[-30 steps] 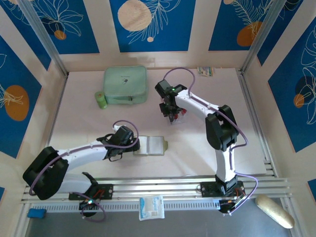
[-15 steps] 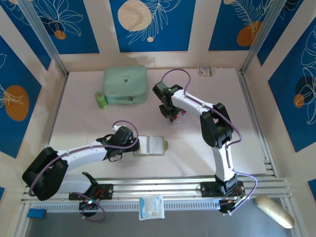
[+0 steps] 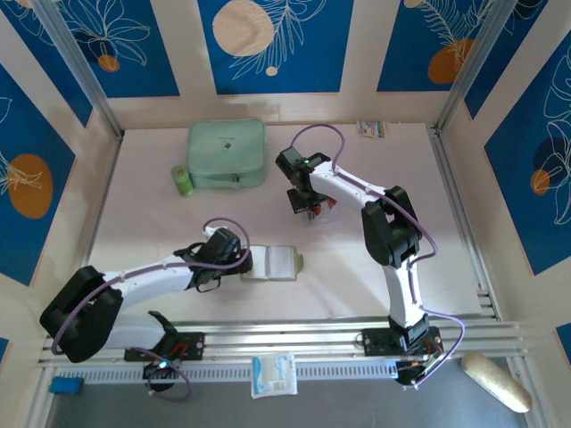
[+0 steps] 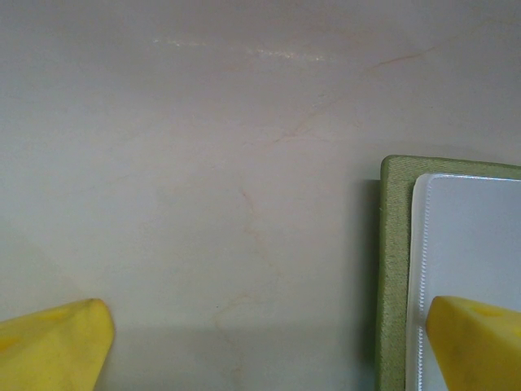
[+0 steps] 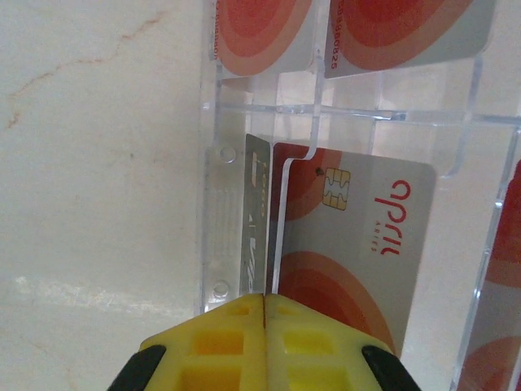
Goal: Put the credit cards into the card holder
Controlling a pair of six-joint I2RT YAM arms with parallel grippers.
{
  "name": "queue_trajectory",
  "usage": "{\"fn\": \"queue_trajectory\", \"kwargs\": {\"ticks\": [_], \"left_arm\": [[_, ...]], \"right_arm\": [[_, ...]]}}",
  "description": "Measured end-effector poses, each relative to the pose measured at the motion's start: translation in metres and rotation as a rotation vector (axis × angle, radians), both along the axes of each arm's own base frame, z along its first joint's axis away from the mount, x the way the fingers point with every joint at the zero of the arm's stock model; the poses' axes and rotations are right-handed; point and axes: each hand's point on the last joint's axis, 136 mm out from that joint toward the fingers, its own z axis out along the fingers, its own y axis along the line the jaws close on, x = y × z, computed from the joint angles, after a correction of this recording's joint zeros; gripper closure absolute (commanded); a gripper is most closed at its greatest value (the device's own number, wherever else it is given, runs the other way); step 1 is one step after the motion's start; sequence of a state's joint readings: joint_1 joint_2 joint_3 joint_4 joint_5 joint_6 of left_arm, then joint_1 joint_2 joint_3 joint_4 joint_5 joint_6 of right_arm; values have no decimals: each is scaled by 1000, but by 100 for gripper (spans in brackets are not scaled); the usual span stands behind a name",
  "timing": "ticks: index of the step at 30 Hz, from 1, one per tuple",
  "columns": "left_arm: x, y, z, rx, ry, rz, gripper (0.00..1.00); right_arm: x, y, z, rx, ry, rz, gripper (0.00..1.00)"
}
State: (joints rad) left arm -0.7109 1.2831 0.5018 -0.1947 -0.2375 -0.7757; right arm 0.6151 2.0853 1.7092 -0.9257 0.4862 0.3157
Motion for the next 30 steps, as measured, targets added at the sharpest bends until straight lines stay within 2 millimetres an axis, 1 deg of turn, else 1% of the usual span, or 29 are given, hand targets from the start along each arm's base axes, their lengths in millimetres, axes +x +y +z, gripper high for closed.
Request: {"fn": "queue_trajectory", "kwargs": {"ticks": [4, 6, 8, 11, 13, 15, 18, 21, 24, 26, 30], "left_arm": [[0, 0, 1, -3, -3, 0, 0], [0, 0, 2, -2, -2, 0, 0], [-1, 1, 3, -2, -2, -1, 0], [-3, 2, 7, -2, -8, -7, 0], [-3, 2, 13, -2, -16, -16, 0], [0, 0, 23, -12, -35, -24, 0], [6, -6, 39, -32, -73, -43, 0], [11, -14, 54, -59, -101, -71, 0], [14, -23, 62, -77, -109, -105, 0], [16, -28, 64, -81, -106, -126, 0], [16, -34, 58, -68, -82, -165, 0]], "right_arm": [[-2, 3, 3, 21, 4, 6, 100], [-3, 5, 11, 44, -4, 10, 100], [-5, 8, 24, 75, -20, 15, 100], [-9, 15, 51, 137, -62, 30, 100], [-14, 21, 69, 186, -92, 39, 100], [-21, 28, 84, 242, -117, 51, 100], [-37, 36, 95, 325, -129, 56, 100], [-58, 39, 92, 411, -111, 41, 100], [-77, 39, 82, 502, -90, 5, 100], [-89, 37, 74, 554, -75, -25, 100], [-107, 35, 60, 652, -62, -89, 100]]}}
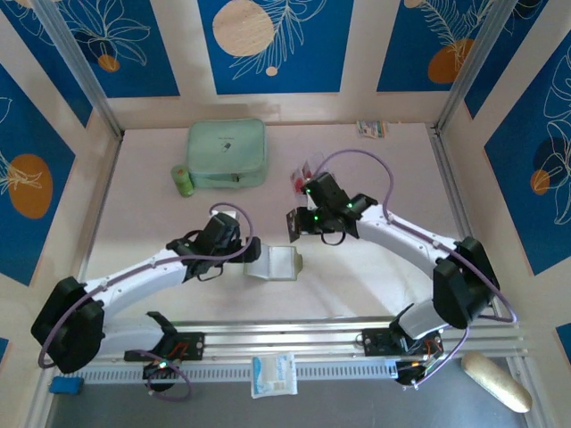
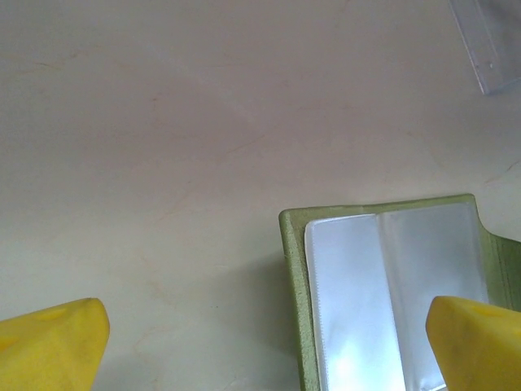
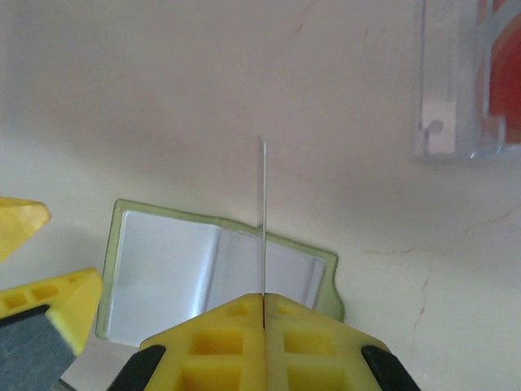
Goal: Put the credit cards into the card holder
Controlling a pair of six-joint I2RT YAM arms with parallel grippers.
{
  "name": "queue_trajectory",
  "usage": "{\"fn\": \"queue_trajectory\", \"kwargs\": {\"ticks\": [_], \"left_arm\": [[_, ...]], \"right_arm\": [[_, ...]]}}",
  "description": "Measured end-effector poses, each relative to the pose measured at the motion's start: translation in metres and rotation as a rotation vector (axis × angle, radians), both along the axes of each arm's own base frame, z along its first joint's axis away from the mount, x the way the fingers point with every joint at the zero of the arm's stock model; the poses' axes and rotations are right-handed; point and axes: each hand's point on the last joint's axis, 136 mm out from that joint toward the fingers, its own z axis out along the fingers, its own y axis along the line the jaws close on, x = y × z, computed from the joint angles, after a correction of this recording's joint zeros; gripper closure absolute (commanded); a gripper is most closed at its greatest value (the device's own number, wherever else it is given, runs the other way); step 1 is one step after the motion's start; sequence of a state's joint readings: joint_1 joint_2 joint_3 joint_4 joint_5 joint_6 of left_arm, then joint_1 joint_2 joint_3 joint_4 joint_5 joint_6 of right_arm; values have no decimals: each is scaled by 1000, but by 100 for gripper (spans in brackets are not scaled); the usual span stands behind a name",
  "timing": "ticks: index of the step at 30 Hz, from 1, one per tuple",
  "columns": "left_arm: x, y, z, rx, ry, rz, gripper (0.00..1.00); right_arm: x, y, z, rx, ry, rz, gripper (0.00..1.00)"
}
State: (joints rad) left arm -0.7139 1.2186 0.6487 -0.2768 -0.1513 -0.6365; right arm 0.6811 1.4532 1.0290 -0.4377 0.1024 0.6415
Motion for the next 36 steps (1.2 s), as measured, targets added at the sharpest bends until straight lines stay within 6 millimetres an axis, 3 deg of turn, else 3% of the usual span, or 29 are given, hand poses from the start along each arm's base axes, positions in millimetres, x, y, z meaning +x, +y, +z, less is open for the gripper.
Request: {"fn": "queue_trajectory", "kwargs": {"ticks": [9, 18, 26, 36], "left_arm": [[-8, -5, -26, 71, 63, -71, 0], [-10, 3, -36, 143, 70, -75, 0], [-13, 19, -48, 237, 95, -44, 0], [-14, 29, -51, 281, 101, -20, 0]], "right_arm": [[-28, 2, -27, 181, 17, -91, 100], [-44, 15, -45, 310, 10, -119, 100], [-49, 39, -44, 374, -32, -92, 100], [-53, 46, -61, 367, -58, -104, 100]]}}
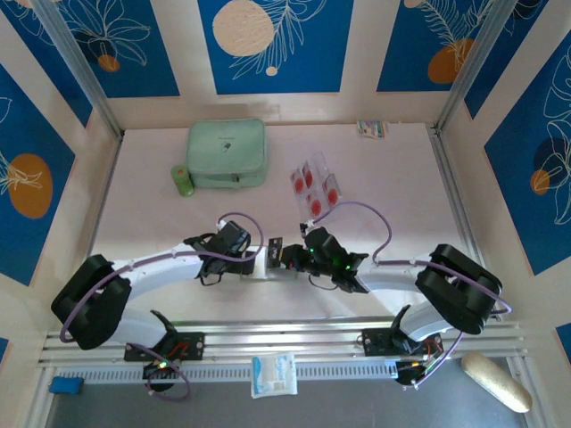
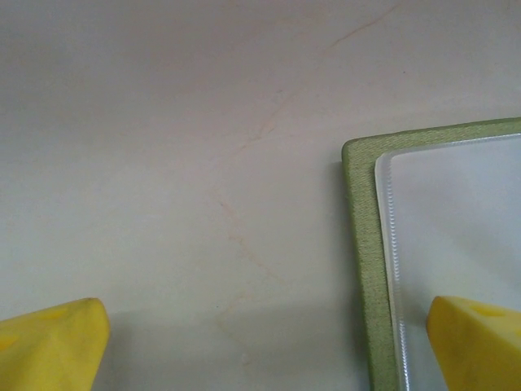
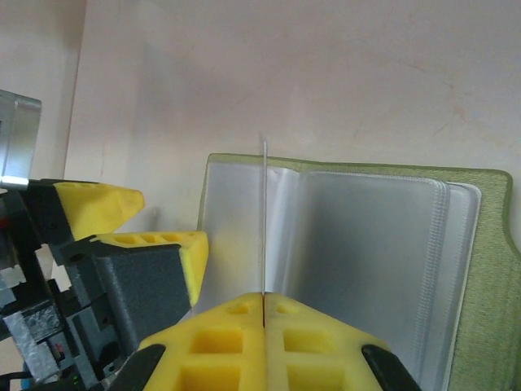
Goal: Put the credit cards into the card holder
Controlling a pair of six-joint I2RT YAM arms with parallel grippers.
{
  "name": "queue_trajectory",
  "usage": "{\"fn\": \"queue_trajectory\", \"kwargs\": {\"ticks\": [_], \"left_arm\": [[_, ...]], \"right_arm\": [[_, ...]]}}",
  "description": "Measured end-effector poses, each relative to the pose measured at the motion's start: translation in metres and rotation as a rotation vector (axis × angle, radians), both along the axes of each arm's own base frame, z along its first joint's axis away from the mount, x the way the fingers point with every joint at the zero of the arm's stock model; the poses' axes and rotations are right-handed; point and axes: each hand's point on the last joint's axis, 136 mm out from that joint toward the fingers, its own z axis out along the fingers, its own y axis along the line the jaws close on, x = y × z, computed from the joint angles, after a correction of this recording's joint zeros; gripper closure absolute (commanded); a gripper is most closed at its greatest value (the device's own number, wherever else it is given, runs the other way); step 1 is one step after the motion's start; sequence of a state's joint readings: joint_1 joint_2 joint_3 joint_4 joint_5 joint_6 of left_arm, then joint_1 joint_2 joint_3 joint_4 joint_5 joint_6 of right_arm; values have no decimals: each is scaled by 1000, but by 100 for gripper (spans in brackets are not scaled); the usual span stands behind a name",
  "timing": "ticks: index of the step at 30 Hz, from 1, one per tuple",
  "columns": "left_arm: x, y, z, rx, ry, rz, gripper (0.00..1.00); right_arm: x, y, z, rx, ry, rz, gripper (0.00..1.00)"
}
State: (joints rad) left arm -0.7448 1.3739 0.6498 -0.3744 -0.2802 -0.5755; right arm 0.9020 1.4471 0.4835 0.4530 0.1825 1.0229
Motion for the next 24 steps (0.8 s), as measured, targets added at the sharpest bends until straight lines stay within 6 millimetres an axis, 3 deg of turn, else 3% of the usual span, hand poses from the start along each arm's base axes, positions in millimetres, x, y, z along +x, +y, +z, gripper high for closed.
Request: {"fn": "queue_trajectory", "kwargs": {"ticks": [24], "left_arm": [[-6, 7, -8, 15, 18, 21, 0]], "right_arm": [[0, 5, -11, 18, -7, -40, 100]]}}
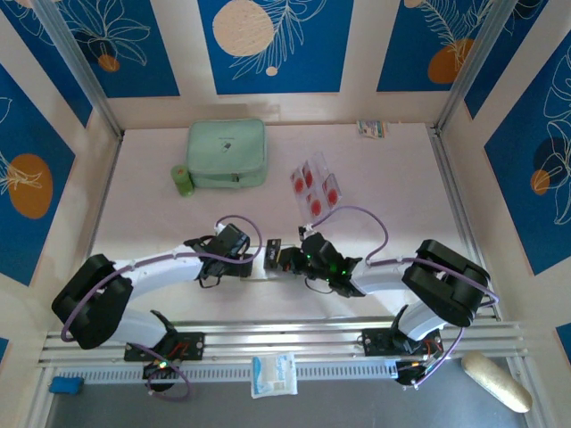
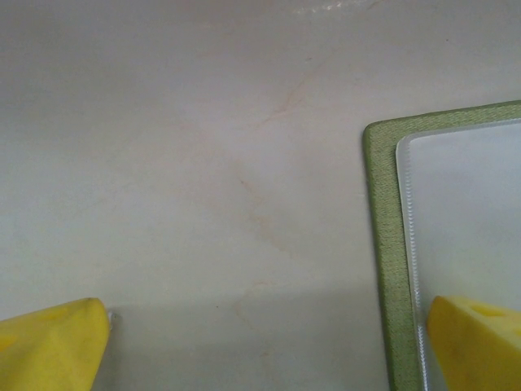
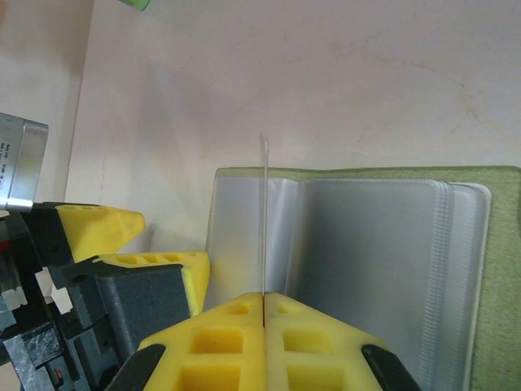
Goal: Put the credit cards into the card holder
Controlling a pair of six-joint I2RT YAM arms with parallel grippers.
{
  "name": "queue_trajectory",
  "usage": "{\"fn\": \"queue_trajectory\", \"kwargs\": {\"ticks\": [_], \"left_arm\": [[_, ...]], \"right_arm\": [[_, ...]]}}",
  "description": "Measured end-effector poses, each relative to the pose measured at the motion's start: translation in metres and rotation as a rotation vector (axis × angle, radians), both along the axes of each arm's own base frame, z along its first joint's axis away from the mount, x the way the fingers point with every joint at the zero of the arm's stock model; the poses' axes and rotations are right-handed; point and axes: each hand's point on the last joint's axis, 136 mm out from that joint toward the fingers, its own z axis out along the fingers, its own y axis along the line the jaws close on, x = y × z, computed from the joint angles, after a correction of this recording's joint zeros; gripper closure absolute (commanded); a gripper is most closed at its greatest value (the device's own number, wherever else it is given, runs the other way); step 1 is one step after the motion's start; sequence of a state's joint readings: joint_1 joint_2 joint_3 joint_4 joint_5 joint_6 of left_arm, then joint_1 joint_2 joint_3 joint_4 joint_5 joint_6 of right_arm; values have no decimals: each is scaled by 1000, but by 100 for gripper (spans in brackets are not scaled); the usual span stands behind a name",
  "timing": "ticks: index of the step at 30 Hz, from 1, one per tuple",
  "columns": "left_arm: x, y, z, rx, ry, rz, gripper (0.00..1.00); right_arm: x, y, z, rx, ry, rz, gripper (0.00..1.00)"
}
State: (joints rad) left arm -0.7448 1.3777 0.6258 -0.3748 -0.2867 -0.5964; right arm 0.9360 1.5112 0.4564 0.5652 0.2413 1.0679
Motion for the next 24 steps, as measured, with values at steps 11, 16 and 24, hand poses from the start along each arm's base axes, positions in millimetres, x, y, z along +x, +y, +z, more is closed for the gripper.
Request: {"fn": "queue_trajectory", "kwargs": {"ticks": [11, 16, 24], "left_arm": [[0, 0, -1, 1, 1, 0, 0], [0, 0, -1, 2, 2, 0, 0], [0, 0, -2, 3, 3, 0, 0]], "right_arm": [[-2, -3, -6, -7, 8, -16, 100], [-2, -3, -14, -17, 25, -19, 100], [-5, 1, -16, -8, 34, -14, 100]]}}
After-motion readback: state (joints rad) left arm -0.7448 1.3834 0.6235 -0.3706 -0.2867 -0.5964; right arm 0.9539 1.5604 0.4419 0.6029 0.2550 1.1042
